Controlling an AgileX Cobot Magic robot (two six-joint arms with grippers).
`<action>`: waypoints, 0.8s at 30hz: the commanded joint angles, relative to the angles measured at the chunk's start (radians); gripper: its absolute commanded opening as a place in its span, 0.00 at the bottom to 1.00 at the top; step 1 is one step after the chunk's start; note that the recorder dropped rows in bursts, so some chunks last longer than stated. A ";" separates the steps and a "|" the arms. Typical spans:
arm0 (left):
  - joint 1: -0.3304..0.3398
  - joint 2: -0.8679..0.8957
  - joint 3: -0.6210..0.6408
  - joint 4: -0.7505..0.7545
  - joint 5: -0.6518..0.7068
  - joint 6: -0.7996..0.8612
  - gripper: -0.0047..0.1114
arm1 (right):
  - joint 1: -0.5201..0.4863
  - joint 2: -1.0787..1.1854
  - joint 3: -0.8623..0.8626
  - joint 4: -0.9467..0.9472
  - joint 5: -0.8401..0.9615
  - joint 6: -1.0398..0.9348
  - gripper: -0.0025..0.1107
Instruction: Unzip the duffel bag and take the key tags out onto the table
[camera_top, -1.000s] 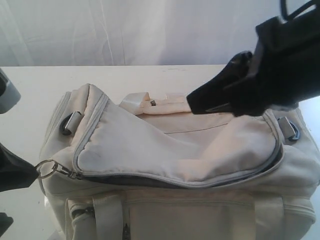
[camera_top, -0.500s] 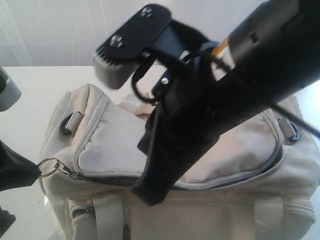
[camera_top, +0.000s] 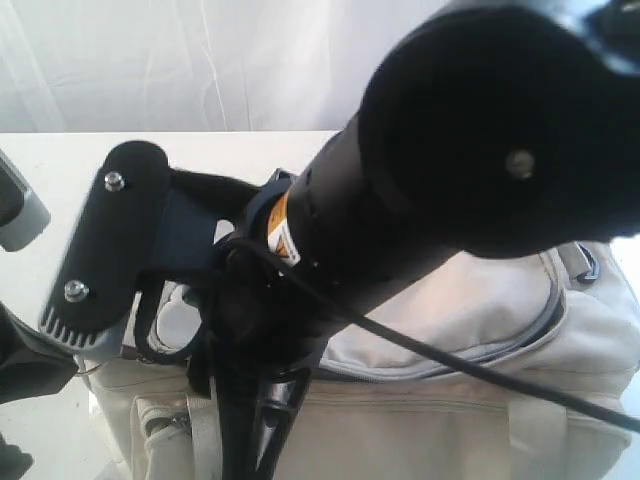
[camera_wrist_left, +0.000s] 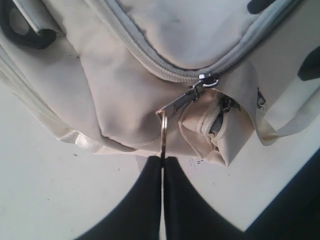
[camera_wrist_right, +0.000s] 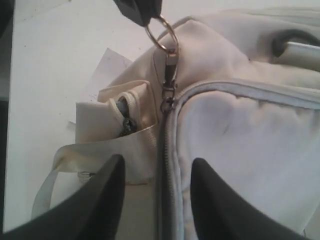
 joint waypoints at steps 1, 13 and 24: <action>0.004 0.001 0.011 -0.003 -0.007 -0.018 0.04 | 0.004 0.039 -0.006 -0.036 -0.017 -0.006 0.38; 0.004 0.001 0.011 -0.003 -0.034 -0.022 0.04 | 0.004 0.063 -0.001 -0.089 -0.016 0.071 0.32; 0.004 0.001 0.011 0.028 -0.056 -0.022 0.04 | 0.004 0.063 0.030 -0.078 -0.004 0.119 0.03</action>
